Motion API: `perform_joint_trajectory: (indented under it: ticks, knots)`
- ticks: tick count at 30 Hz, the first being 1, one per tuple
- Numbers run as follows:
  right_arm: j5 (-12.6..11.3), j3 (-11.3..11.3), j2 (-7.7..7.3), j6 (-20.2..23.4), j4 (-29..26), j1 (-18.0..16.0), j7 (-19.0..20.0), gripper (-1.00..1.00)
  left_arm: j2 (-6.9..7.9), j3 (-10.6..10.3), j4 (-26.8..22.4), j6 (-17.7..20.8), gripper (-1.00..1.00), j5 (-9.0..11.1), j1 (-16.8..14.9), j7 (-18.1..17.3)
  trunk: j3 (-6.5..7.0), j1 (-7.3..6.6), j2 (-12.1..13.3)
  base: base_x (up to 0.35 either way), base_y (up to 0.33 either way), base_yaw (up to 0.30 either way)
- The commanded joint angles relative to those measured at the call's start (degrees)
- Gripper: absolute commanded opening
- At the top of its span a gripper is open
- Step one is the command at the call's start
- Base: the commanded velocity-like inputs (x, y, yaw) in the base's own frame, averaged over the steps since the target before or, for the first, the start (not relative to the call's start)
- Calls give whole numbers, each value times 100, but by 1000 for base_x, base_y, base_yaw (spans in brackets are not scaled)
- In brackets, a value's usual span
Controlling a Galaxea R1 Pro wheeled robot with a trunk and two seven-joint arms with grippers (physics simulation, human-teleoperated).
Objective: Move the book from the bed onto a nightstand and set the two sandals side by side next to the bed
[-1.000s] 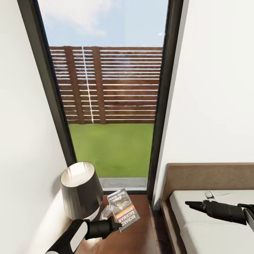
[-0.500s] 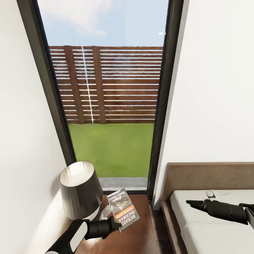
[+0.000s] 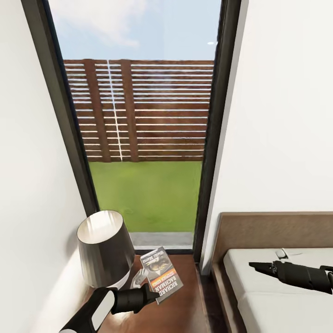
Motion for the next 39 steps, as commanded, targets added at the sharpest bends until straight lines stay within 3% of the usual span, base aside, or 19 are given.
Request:
perform_joint_trajectory:
  ticks: [1, 39]
  knots:
    - [-13, -1, -5, 32, 0, -4, 9, 100, 1, -5, -4, 37, -100, 37, -4, 4, -28, 24, -49, 0, 0, 0]
    - [-10, 8, -2, 32, 0, -4, 7, 100, 0, -6, 5, 41, -100, 51, -4, -2, -710, 859, -1574, 0, 0, 0]
